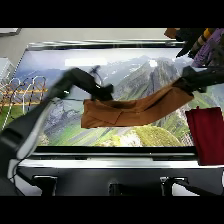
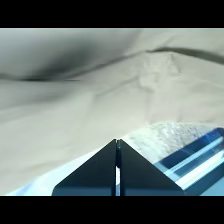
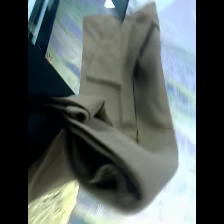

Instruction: Fold the clothes and pants, and hang the long-sleeved shirts on hangers.

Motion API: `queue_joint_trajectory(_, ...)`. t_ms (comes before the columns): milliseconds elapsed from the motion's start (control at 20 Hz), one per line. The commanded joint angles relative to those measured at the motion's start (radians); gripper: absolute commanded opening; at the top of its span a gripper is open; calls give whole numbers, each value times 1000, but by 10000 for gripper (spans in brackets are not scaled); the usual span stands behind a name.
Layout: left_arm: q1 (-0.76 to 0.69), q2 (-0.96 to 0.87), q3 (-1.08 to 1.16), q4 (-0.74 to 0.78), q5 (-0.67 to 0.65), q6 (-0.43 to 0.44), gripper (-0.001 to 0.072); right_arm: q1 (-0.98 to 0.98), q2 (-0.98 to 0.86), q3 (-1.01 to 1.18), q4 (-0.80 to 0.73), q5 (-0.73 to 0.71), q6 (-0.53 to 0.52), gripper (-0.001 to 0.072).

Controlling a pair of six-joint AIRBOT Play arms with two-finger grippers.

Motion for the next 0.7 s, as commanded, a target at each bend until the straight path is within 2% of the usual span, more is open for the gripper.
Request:
queue_joint_trajectory(0,138,185,1,142,164,28,13,172,-11,1,-5,-97,63,31)
queue_joint_trajectory(300,301,429,1,195,276,58,14,502,-138,1,-26,-275,156,31)
queue_joint_trajectory(650,401,509,0,233,343,101,14,681,-254,1,32,-445,205,31)
